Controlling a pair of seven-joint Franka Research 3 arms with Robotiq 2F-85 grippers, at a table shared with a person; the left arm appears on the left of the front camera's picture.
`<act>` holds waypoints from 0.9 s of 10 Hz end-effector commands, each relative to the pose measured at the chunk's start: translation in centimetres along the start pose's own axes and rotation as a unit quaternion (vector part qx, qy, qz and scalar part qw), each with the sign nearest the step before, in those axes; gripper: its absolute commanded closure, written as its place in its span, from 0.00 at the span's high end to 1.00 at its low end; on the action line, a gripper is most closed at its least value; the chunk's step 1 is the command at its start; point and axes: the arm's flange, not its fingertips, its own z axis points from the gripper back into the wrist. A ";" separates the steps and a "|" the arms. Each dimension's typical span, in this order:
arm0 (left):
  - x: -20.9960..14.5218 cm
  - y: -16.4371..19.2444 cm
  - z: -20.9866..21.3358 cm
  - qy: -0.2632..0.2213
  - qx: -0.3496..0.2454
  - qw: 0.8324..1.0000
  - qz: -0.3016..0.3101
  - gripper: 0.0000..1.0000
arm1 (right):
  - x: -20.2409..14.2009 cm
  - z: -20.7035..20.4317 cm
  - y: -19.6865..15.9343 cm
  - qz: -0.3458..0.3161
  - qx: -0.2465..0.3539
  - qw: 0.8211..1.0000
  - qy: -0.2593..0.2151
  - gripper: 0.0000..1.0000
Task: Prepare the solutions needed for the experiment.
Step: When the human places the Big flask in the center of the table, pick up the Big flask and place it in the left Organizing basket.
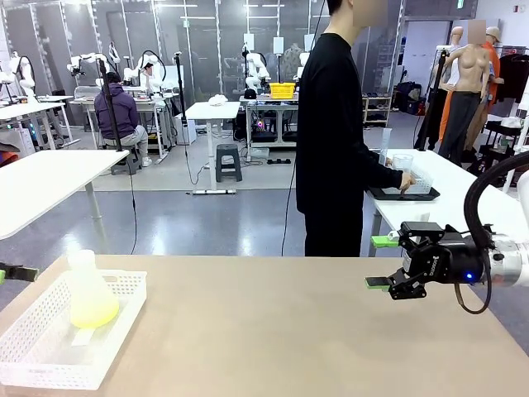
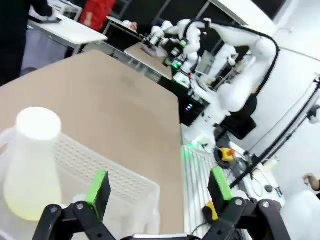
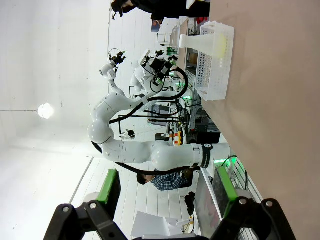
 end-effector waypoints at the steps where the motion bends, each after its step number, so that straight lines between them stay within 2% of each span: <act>1: -0.3 0.8 0.2 -0.013 0.015 1.000 -0.008 1.00 | -0.1 0.0 0.1 0.007 0.004 1.000 -0.001 0.94; 5: -0.3 0.4 0.1 -0.004 0.004 1.000 0.001 1.00 | -0.1 0.0 0.1 0.007 0.004 1.000 -0.001 0.94; 6: 0.0 -2.1 -0.9 -0.010 0.009 0.997 0.076 1.00 | -0.1 0.0 0.1 0.007 0.004 1.000 -0.001 0.94; 7: 0.0 -4.5 -1.6 0.005 -0.021 0.991 0.130 1.00 | -0.1 0.0 0.1 0.007 0.004 1.000 -0.001 0.94; 8: -0.4 -5.6 -2.3 0.027 -0.030 0.982 0.183 1.00 | -0.1 0.0 0.1 0.007 0.004 1.000 -0.001 0.94; 9: -0.6 -6.2 -3.1 0.023 -0.072 0.969 0.237 1.00 | -0.1 0.0 0.1 0.007 0.004 1.000 -0.001 0.94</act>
